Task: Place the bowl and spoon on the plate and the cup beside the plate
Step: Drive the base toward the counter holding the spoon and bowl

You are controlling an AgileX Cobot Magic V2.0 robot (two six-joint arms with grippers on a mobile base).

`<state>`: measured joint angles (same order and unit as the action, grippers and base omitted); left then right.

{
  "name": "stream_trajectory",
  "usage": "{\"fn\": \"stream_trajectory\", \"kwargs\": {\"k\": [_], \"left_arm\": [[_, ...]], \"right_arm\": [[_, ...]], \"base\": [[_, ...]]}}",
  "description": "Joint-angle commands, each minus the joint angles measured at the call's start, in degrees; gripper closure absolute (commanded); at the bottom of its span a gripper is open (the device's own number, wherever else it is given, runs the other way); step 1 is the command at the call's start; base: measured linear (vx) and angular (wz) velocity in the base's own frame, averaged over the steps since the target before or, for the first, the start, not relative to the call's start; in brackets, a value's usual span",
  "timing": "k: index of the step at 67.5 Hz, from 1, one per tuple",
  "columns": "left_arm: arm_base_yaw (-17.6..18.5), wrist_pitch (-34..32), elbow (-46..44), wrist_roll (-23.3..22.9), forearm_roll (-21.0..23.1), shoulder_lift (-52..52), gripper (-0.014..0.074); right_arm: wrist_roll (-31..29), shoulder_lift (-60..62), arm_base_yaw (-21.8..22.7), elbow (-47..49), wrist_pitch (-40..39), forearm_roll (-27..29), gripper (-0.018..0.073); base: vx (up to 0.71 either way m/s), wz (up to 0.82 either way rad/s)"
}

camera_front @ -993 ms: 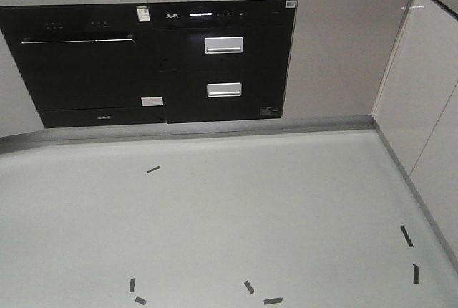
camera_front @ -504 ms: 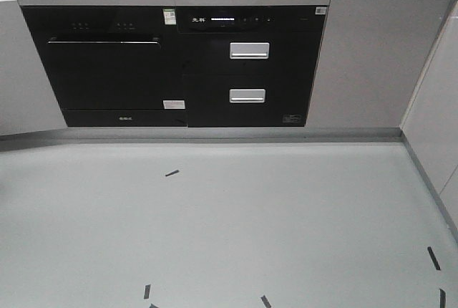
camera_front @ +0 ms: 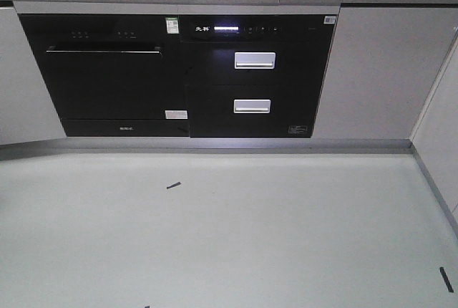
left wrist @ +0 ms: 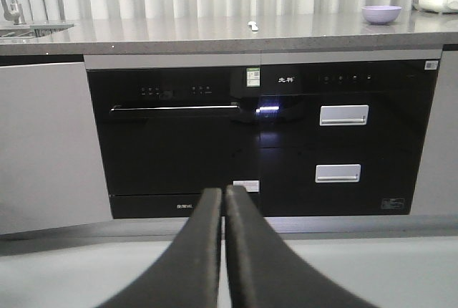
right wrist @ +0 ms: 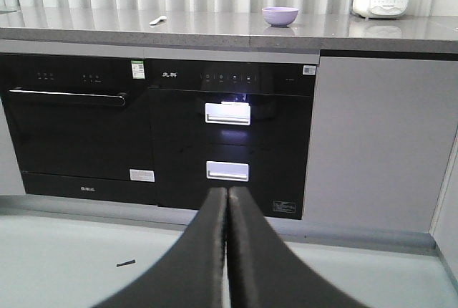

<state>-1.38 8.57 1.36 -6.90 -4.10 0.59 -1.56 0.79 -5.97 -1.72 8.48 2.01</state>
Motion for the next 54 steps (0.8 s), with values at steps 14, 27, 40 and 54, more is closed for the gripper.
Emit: {"fn": "stream_trajectory", "kwargs": {"k": [14,27,40,54], "left_arm": [[-0.1,-4.5,-1.1,0.0,0.5,0.9,0.0603],[-0.1,-4.5,-1.1,0.0,0.5,0.9,0.0603],[-0.1,-4.5,-1.1,0.0,0.5,0.9,0.0603],[-0.1,-4.5,-1.1,0.0,0.5,0.9,0.0603]], "right_arm": [[-0.2,0.3,0.4,-0.5,-4.4,-0.4,0.0566],[-0.2,0.3,0.4,-0.5,-4.4,-0.4,0.0566],[-0.2,0.3,0.4,-0.5,-4.4,-0.4,0.0566],[-0.2,0.3,0.4,-0.5,-4.4,-0.4,0.0566]], "base": [[0.16,0.01],[0.14,0.01],[0.14,0.0],[0.15,-0.04]]}}
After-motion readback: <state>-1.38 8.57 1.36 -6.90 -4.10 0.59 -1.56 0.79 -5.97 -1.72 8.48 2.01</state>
